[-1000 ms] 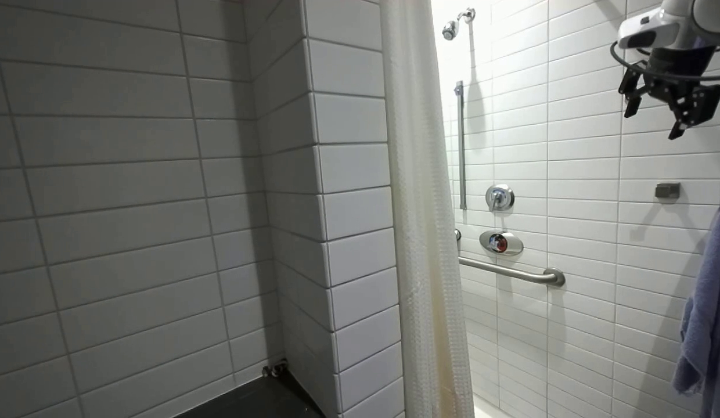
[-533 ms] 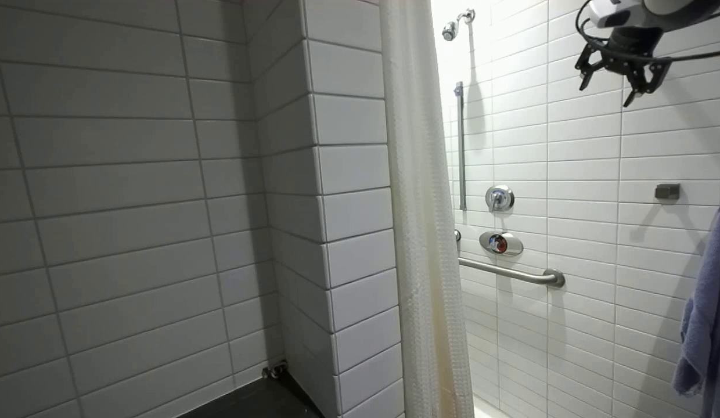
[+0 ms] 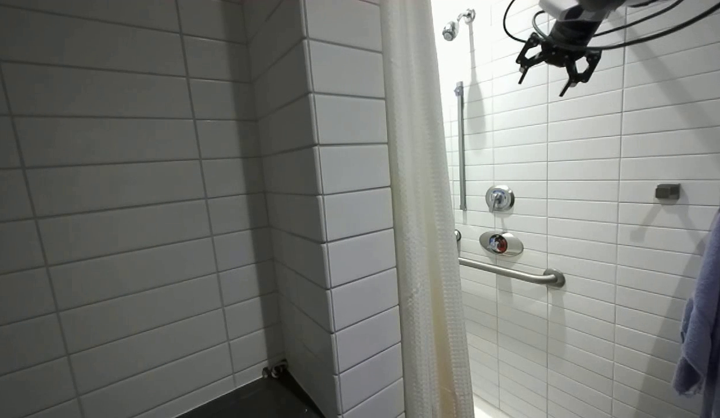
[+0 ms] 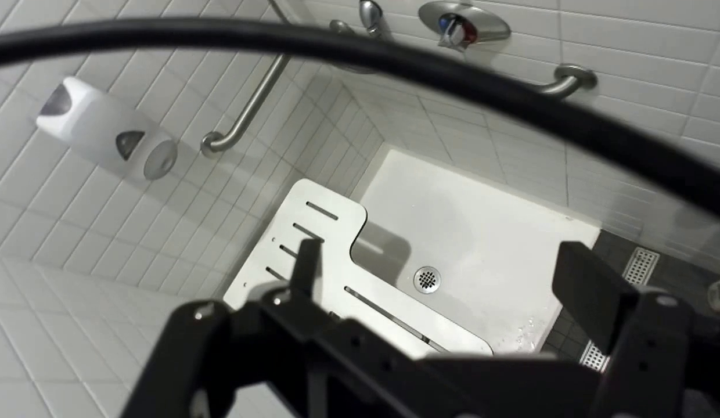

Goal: Move the shower curtain to the right

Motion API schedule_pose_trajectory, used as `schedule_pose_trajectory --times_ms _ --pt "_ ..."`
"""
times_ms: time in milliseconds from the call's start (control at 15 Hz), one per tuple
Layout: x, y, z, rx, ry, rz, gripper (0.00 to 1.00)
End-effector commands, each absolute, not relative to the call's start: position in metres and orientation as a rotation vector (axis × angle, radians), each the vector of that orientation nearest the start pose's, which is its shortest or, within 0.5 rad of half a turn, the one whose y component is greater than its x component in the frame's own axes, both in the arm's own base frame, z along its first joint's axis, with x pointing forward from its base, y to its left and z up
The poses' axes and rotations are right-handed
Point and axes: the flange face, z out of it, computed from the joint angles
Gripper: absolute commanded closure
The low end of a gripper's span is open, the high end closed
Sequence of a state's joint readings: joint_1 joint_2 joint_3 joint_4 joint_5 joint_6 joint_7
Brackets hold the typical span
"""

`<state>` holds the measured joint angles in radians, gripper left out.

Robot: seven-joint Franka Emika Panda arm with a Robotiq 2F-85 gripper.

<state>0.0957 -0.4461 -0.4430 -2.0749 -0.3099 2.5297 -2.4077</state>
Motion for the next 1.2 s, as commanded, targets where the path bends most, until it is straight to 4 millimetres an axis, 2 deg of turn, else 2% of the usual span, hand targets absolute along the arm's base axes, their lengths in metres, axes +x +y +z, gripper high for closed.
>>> schedule_pose_trajectory --times_ms 0,400,600,733,867,1133 --pt "0.455 -0.191 0.704 0.829 2.104 0.099 0.00" --pt "0.473 -0.144 0.703 0.585 2.172 0.083 0.00" --pt "0.482 -0.131 0.699 0.486 2.204 0.065 0.00" --pt "0.486 -0.124 0.703 0.447 2.216 0.062 0.00" --pt "0.491 -0.113 0.713 0.426 2.224 0.078 0.00" --pt "0.502 -0.082 0.744 0.464 2.206 0.185 0.00"
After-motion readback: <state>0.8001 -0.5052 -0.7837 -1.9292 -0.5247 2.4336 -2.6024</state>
